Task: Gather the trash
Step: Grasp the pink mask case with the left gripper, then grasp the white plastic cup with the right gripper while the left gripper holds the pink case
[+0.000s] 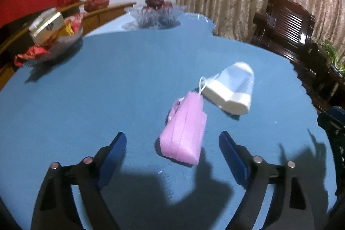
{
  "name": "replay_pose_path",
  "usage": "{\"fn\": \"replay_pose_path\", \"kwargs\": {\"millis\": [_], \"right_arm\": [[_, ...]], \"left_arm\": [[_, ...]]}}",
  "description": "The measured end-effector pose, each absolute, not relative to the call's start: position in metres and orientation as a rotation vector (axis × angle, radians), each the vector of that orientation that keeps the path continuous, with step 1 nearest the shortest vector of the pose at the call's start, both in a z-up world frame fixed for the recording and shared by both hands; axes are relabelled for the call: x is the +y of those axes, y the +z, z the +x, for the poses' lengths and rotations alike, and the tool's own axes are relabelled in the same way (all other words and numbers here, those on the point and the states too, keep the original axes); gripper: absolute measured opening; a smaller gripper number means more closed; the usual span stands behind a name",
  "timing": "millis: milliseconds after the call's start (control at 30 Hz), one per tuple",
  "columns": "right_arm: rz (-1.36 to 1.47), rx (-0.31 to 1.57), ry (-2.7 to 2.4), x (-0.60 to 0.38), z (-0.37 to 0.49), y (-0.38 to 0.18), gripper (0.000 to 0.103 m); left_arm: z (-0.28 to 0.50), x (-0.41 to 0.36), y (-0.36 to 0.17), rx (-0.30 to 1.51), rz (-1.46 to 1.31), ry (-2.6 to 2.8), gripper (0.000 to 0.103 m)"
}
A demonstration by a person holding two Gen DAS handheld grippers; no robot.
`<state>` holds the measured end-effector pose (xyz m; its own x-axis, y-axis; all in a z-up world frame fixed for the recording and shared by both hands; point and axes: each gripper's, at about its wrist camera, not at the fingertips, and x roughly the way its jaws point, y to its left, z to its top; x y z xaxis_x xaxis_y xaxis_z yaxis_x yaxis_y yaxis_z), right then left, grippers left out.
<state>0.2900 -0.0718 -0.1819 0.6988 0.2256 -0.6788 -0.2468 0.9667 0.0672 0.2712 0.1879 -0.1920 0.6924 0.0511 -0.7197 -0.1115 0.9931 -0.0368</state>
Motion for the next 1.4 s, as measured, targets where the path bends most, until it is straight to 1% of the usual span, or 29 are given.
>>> {"fn": "replay_pose_path", "kwargs": {"millis": [67, 100, 133, 167, 200, 233, 300, 333, 433, 633, 733, 1167, 1200, 1233, 1400], "right_arm": [[-0.030, 0.758, 0.266, -0.068, 0.296, -0.186, 0.098], [-0.031, 0.760, 0.268, -0.066, 0.298, -0.188, 0.098], [-0.033, 0.762, 0.270, -0.064, 0.301, -0.189, 0.098], [-0.034, 0.763, 0.273, -0.061, 0.304, -0.191, 0.098], [-0.035, 0.766, 0.277, -0.058, 0.307, -0.192, 0.098], [-0.036, 0.767, 0.280, -0.056, 0.308, -0.193, 0.098], [-0.040, 0.767, 0.284, -0.052, 0.311, -0.194, 0.098], [-0.042, 0.767, 0.286, -0.049, 0.313, -0.194, 0.098], [-0.053, 0.771, 0.297, -0.040, 0.317, -0.197, 0.098], [-0.044, 0.779, 0.317, -0.022, 0.327, -0.198, 0.098], [-0.039, 0.781, 0.330, -0.012, 0.331, -0.199, 0.098], [-0.038, 0.843, 0.332, 0.038, 0.368, -0.215, 0.097], [-0.036, 0.852, 0.330, 0.041, 0.370, -0.217, 0.094], [-0.036, 0.865, 0.331, 0.043, 0.373, -0.220, 0.087], [-0.036, 0.915, 0.342, 0.049, 0.380, -0.229, 0.068]], "left_arm": [[0.279, 0.189, -0.201, 0.837, -0.086, 0.081, 0.080], [0.282, 0.189, -0.205, 0.859, -0.092, 0.072, 0.073], [0.286, 0.189, -0.208, 0.882, -0.101, 0.057, 0.063], [0.288, 0.189, -0.209, 0.891, -0.104, 0.052, 0.060], [0.288, 0.188, -0.209, 0.888, -0.100, 0.054, 0.052], [0.289, 0.187, -0.208, 0.884, -0.099, 0.036, 0.038], [0.289, 0.187, -0.208, 0.881, -0.098, 0.027, 0.032], [0.289, 0.187, -0.208, 0.878, -0.102, 0.024, 0.027], [0.286, 0.190, -0.202, 0.857, -0.111, 0.027, 0.019], [0.270, 0.204, -0.183, 0.797, -0.106, 0.058, 0.017], [0.274, 0.215, -0.179, 0.782, -0.097, 0.102, 0.017], [0.302, 0.250, -0.194, 0.806, -0.114, 0.161, 0.017], [0.302, 0.250, -0.195, 0.805, -0.115, 0.161, 0.017], [0.304, 0.251, -0.196, 0.806, -0.117, 0.159, 0.017], [0.308, 0.250, -0.197, 0.805, -0.114, 0.153, 0.017]]}}
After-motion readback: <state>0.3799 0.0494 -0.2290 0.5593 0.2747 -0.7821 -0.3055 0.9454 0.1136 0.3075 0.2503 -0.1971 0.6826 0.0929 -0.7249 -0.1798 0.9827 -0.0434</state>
